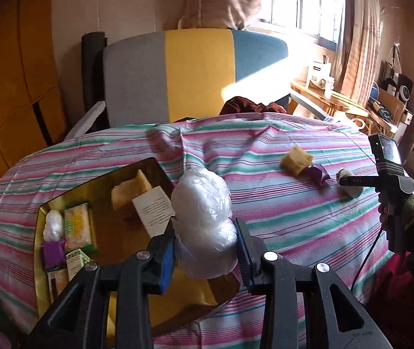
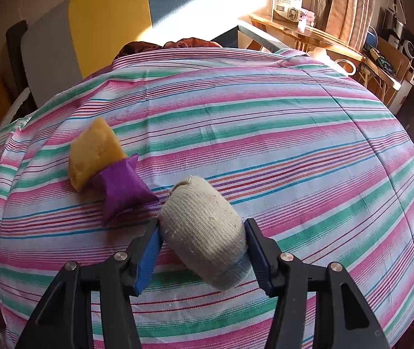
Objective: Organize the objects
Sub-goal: 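Lift the plastic ball with the left tool while the right tool grasps the white sock roll, then lower the plastic-wrapped ball into the gold tray with the left tool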
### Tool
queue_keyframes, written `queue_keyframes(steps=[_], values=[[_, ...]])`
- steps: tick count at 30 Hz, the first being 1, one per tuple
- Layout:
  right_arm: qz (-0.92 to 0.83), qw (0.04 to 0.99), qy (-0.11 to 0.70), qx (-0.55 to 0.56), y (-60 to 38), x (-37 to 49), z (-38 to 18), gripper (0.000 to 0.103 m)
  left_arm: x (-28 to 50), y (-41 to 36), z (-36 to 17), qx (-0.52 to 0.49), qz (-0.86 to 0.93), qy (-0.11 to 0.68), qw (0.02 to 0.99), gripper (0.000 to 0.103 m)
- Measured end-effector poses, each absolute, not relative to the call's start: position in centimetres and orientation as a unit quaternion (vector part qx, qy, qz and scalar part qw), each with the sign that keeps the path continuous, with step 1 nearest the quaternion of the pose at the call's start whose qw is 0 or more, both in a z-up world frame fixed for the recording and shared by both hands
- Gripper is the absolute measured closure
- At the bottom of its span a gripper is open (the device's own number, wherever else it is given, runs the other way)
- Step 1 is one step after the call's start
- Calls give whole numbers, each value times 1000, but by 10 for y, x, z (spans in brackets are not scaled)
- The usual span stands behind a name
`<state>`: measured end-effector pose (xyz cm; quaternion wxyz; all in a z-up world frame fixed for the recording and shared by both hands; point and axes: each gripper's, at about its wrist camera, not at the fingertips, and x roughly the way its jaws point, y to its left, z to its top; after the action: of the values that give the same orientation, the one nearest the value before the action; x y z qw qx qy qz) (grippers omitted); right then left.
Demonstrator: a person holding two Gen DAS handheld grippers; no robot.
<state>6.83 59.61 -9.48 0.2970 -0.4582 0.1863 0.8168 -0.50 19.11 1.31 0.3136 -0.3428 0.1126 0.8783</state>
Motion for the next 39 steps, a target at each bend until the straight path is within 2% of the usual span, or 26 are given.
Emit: queue_keyframes(steps=[6, 14, 17, 24, 32, 39], values=[[816, 300, 175, -463, 593, 66, -96, 46, -26, 138, 2, -369, 886, 88, 268, 66], [815, 299, 168, -468, 593, 65, -97, 46, -75, 40, -15, -437, 876, -40, 200, 66], [814, 299, 165, -470, 593, 64, -97, 46, -88, 26, -16, -445, 872, -63, 194, 66], [814, 299, 158, -473, 591, 62, -97, 46, -125, 54, -21, -459, 861, -40, 216, 66], [813, 299, 148, -477, 590, 60, -98, 46, -190, 103, -59, -527, 824, -13, 207, 66], [812, 299, 138, -482, 588, 58, -98, 46, -210, 127, -69, -527, 826, 16, 198, 66]])
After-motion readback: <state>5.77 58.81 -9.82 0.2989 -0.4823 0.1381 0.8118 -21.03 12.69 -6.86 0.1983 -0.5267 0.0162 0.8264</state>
